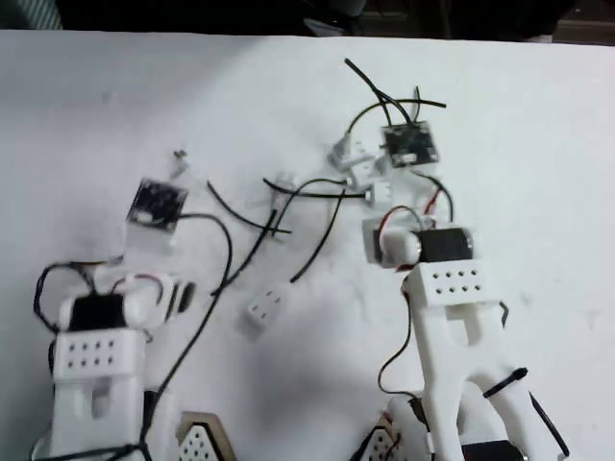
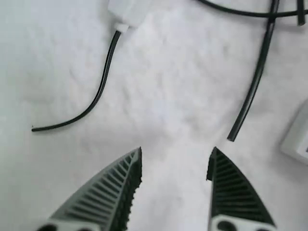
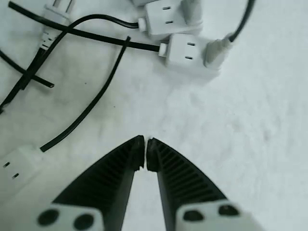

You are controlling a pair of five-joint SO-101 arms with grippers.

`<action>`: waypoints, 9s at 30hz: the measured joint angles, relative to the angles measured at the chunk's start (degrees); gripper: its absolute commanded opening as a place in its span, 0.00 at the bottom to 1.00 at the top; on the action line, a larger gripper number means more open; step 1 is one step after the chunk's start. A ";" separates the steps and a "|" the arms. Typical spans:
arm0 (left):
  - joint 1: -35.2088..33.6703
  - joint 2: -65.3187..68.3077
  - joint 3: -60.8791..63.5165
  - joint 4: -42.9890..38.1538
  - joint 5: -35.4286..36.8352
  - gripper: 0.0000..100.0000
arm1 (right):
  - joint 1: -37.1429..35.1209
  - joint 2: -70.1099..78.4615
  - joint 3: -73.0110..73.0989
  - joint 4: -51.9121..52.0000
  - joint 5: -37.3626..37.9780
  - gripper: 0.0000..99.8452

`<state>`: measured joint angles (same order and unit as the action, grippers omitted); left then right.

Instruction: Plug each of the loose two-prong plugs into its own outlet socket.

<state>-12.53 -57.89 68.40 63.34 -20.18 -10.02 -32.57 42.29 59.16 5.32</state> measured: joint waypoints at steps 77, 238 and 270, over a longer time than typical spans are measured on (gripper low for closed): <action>-4.04 -9.23 9.93 -0.44 -3.60 0.23 | -19.34 92.66 -99.52 27.43 -18.46 0.10; -4.04 -9.23 10.81 -0.44 -6.33 0.23 | -10.99 35.52 -4.13 -16.88 72.88 0.02; -4.04 -9.23 10.90 -0.44 -6.33 0.23 | -8.88 16.09 -3.25 11.69 38.77 0.03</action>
<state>-16.57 -67.12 79.30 62.90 -26.51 -18.90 -16.48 39.03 70.86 44.09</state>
